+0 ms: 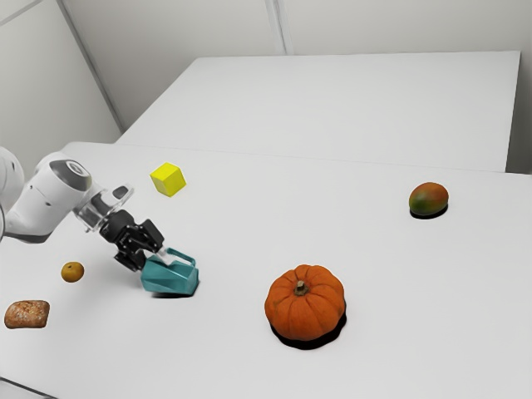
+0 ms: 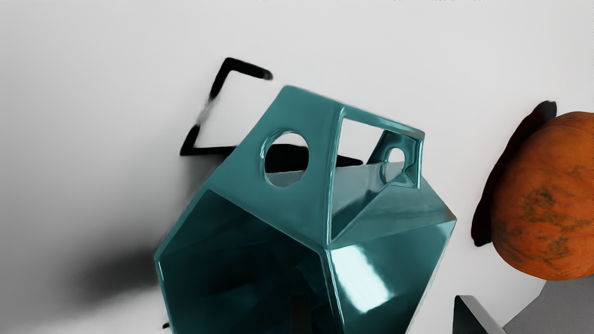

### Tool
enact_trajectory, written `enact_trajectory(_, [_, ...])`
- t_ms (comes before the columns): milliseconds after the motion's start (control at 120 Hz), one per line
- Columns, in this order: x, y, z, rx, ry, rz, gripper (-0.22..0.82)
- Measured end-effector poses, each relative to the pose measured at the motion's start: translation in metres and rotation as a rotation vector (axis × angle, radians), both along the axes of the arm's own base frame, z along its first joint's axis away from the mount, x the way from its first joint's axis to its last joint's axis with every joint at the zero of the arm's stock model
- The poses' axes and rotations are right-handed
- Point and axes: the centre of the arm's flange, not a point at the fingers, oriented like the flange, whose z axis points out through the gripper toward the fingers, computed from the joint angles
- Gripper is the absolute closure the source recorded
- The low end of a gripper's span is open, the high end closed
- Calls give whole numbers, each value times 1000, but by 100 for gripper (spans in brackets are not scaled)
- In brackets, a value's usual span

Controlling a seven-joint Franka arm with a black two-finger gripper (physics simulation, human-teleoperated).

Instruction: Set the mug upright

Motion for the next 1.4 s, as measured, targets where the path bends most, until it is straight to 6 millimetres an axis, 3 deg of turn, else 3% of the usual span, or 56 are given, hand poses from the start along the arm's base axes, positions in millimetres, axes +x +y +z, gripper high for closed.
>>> enact_trajectory(142, [5,-4,19,3,-48,-14,54])
enact_trajectory(267, [20,-20,41,13,-105,-59,60])
enact_trajectory(475, [25,-25,42,16,-116,-72,73])
enact_trajectory(767, [31,-28,52,26,-142,-89,78])
enact_trajectory(883, [42,-46,72,60,-183,-154,78])
enact_trajectory(992, [50,-82,100,175,-240,-300,78])
enact_trajectory(1158, [61,-121,109,388,-297,-500,79])
enact_trajectory(1275, [70,-133,114,525,-351,-592,79])
enact_trajectory(1400, [76,-129,114,606,-395,-612,79])
